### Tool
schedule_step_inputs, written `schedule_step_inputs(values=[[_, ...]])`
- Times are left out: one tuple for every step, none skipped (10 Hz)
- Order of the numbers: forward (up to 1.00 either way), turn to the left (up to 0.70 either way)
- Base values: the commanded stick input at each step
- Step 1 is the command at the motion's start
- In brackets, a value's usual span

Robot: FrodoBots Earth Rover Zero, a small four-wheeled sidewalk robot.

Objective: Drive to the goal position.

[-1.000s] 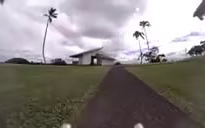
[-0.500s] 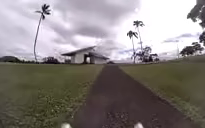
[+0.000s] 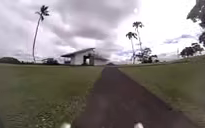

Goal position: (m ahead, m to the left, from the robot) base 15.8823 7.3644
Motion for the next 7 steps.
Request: schedule_step_inputs(values=[[0.7, 0.0], [0.7, 0.0], [0.7, 0.0], [0.7, 0.0], [0.7, 0.0], [0.7, -0.25], [0.7, -0.35]])
